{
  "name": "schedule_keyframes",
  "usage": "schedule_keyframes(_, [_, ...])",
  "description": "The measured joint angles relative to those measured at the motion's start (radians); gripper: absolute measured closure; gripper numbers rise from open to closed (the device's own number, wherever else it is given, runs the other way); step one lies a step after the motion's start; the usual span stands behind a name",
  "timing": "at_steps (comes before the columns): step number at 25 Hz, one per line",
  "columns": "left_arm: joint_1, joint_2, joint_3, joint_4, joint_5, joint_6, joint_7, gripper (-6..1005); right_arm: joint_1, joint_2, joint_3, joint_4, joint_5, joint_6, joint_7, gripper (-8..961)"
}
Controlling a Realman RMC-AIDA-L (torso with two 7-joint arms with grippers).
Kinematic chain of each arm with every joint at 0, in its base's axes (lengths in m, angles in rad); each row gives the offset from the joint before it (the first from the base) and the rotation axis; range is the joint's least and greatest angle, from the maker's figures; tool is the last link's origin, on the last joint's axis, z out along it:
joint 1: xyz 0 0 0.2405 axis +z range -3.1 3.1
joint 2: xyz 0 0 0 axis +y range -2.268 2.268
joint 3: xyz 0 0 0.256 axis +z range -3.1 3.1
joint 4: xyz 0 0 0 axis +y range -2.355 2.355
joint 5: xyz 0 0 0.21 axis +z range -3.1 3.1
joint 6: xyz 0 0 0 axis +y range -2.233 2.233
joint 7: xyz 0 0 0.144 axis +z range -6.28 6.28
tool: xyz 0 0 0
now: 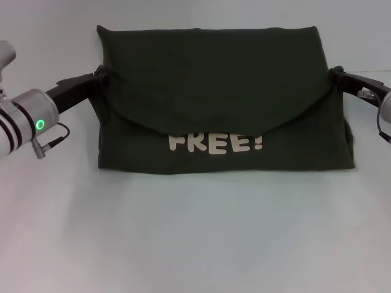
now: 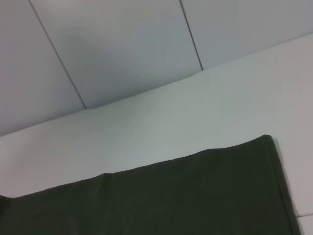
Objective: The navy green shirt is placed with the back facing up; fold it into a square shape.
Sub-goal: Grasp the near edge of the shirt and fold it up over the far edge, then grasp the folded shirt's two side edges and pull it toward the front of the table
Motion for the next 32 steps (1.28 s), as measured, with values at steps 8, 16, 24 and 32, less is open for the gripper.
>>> schedule_keyframes(8, [0.033, -0.009, 0.035, 0.097, -0.003, 0.101, -0.089, 797, -0.009, -0.001, -0.023, -0.026, 0.002, -0.034, 0.000, 699])
schedule_keyframes(16, [0.151, -0.009, 0.046, 0.175, -0.126, 0.375, -0.134, 473, -0.056, -0.009, -0.042, -0.084, -0.002, -0.207, 0.070, 364])
schedule_keyframes(24, [0.278, -0.040, 0.211, 0.285, -0.122, 0.511, -0.134, 165, -0.191, -0.028, -0.167, -0.234, -0.004, -0.485, 0.365, 258])
schedule_keyframes(32, [0.350, -0.066, 0.327, 0.361, -0.064, 0.490, -0.121, 164, -0.265, -0.075, -0.222, -0.244, -0.005, -0.634, 0.500, 264])
